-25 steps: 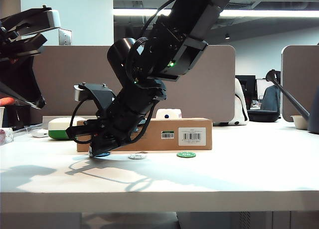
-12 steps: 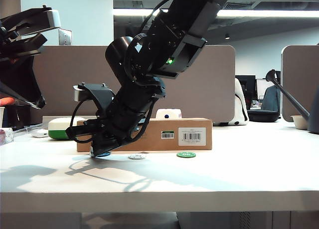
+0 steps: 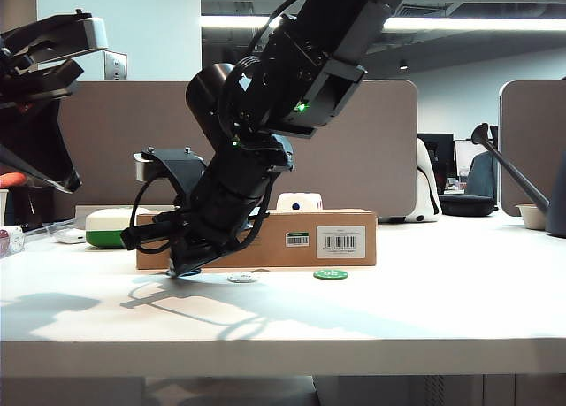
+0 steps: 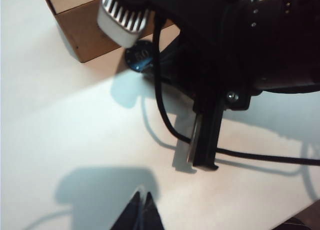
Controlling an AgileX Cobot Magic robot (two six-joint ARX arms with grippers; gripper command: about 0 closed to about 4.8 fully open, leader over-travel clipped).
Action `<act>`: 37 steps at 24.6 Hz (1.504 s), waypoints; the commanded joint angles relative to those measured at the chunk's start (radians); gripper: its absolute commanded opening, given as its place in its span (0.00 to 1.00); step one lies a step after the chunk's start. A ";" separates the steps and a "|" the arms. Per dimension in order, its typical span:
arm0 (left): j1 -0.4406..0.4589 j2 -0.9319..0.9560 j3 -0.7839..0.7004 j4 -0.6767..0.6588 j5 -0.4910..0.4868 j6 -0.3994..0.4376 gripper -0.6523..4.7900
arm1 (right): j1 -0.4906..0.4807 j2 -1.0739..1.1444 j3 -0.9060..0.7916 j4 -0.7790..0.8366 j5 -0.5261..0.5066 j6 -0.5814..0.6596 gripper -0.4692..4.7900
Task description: Push the chip with the highest value in the row forward next to the rectangular box.
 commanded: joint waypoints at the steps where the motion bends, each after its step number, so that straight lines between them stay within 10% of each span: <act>1: -0.001 -0.003 0.001 0.005 0.005 0.000 0.11 | -0.003 0.014 -0.011 -0.067 0.039 0.002 0.08; 26: -0.001 -0.003 0.001 0.006 0.005 -0.008 0.11 | 0.005 -0.162 -0.021 -0.289 -0.156 0.034 0.08; 37: -0.001 -0.004 0.001 -0.009 0.017 -0.019 0.11 | 0.029 -0.527 -0.298 -0.164 -0.155 0.106 0.08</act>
